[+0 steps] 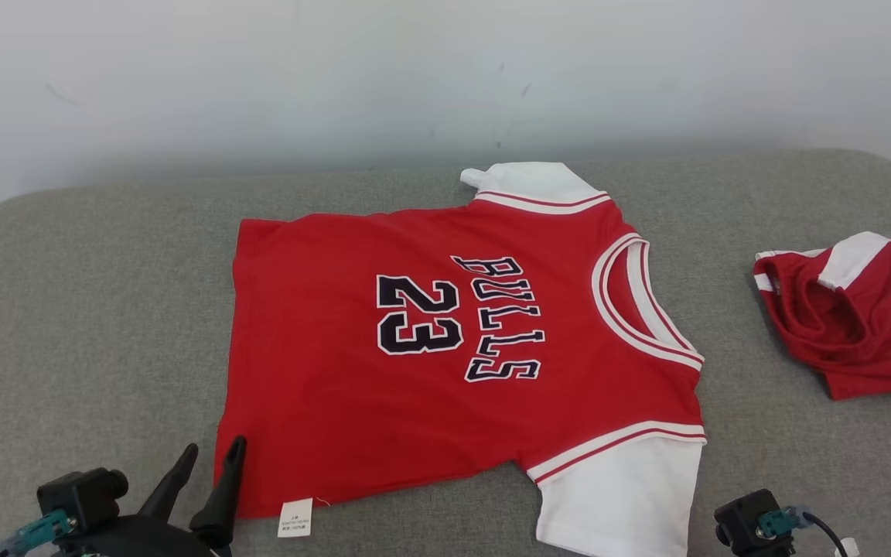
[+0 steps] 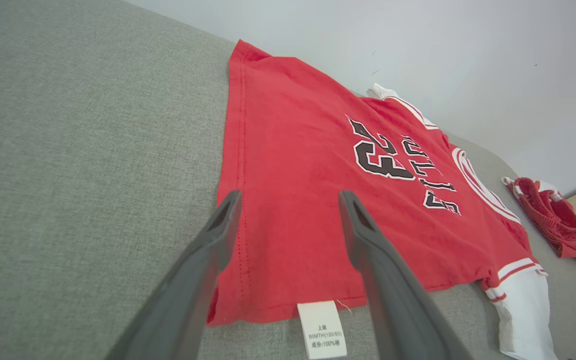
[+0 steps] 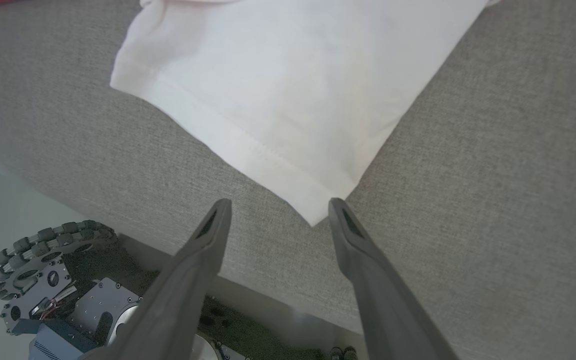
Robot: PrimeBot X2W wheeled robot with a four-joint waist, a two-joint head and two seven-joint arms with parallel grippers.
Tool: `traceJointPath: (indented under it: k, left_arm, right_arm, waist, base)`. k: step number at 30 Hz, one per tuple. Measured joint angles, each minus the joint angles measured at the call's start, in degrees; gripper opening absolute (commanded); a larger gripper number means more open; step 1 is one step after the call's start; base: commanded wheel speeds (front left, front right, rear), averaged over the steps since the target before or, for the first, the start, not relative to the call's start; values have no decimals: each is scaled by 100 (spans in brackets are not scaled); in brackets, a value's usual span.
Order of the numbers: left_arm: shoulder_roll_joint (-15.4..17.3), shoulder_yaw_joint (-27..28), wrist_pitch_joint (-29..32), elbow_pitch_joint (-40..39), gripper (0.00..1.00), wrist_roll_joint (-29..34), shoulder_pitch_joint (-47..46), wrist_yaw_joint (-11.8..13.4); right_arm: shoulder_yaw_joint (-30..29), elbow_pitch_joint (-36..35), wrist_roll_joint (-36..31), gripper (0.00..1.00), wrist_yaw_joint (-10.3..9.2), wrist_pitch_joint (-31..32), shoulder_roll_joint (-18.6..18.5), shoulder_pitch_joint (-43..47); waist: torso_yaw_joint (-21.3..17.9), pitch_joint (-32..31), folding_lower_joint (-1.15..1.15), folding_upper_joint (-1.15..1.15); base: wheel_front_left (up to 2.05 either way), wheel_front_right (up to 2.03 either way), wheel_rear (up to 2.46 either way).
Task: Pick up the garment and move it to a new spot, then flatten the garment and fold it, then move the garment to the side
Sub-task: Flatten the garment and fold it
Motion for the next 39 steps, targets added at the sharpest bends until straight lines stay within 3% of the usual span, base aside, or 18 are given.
traceJointPath:
  k: [16, 30, 39]
  left_arm:
    - [176, -376, 485, 341, 100, 388, -83, 4]
    - [3, -450, 915, 923, 100, 282, -293, -11]
    - [-131, -587, 1379, 1258, 100, 159, -433, -213]
  right_arm:
    - [-168, 628, -367, 100, -137, -176, 404, -33]
    - [-494, 771, -649, 100, -147, -369, 693, -23]
    - [-654, 1010, -913, 100, -151, -387, 966, -26]
  waist:
    - [129, 98, 0, 0]
    - [31, 189, 0, 0]
    - [14, 244, 0, 0]
  base:
    - [0, 0, 0]
    - [0, 0, 0]
    - [0, 0, 0]
